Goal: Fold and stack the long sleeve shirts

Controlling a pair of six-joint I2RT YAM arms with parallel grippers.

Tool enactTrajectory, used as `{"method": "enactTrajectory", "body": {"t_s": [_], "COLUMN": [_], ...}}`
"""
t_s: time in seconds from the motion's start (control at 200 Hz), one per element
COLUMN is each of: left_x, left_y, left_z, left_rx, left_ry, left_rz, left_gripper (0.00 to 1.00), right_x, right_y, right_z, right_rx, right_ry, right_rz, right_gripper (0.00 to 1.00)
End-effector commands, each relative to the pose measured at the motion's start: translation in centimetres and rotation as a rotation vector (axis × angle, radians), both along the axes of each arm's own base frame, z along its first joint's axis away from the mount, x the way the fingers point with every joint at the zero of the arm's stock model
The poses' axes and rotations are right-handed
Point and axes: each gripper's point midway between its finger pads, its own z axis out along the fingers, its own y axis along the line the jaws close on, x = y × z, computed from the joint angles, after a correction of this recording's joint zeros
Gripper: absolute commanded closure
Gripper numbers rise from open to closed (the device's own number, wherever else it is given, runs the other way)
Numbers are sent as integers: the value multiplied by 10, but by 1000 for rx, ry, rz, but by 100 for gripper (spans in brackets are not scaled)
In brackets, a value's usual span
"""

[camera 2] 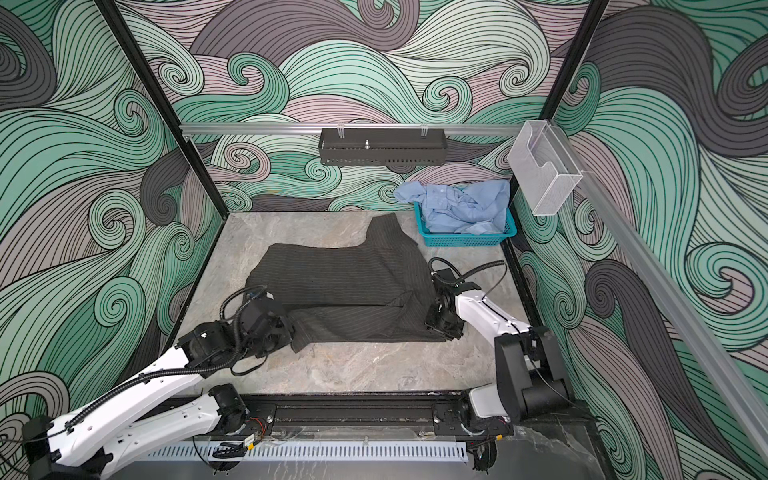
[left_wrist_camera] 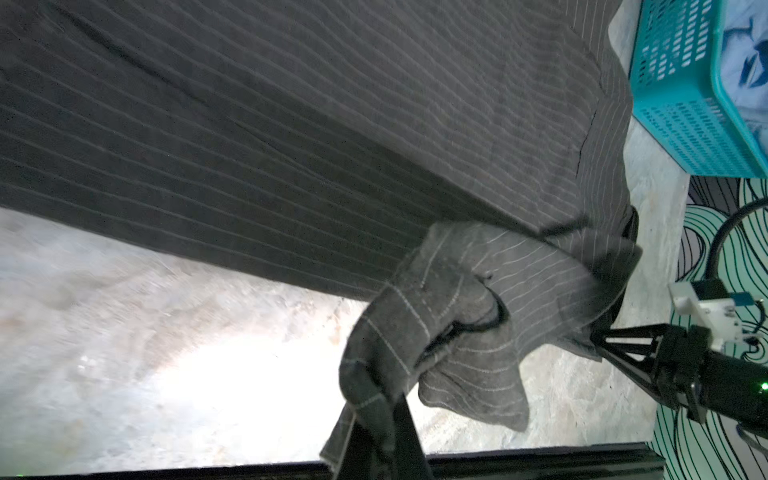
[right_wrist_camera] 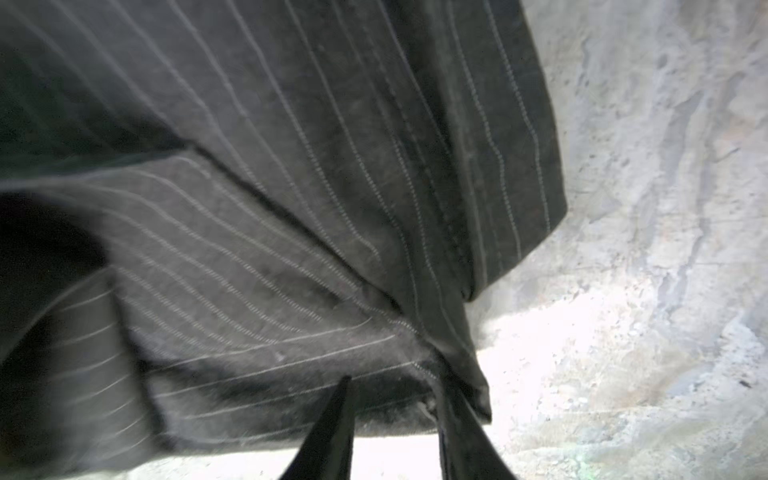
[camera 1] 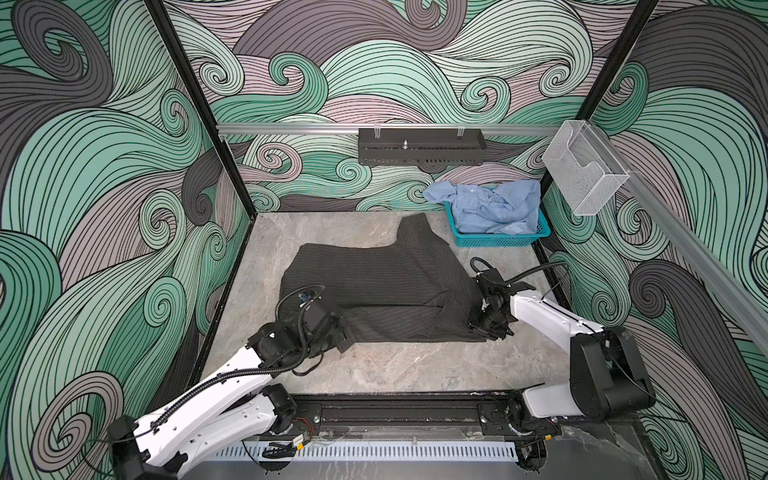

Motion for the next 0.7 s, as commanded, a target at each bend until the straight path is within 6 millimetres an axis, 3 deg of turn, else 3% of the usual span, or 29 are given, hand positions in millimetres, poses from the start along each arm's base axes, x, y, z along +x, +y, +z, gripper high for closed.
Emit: {"method": "enactTrajectory", "body": {"t_s": [0.0,0.195,0.455,0.58,0.695], "left_x": [6,40,80,95,107], "left_y": [17,21,43,37,30], "left_z": [9,34,89,109,110], "left_rx": [135,140,156,126,112], "left_ry": [7,-28,-132,-170,-169], "left_rz": [-107,-107,-78,-106,-123], "left_gripper": [100,100,100,100,100], "right_x": [-1,-1,0,0,0], "right_y": [-7,-10,-12,-13,-14], "right_z": [-10,-18,-23,-26,-30], "right_rx": [-31,-31,-28,-22,-16], "right_ry": [23,41,48,53,62], "right_rz": [-4,-14,-19,-28,-38], "right_gripper": [69,75,81,86,90]}}
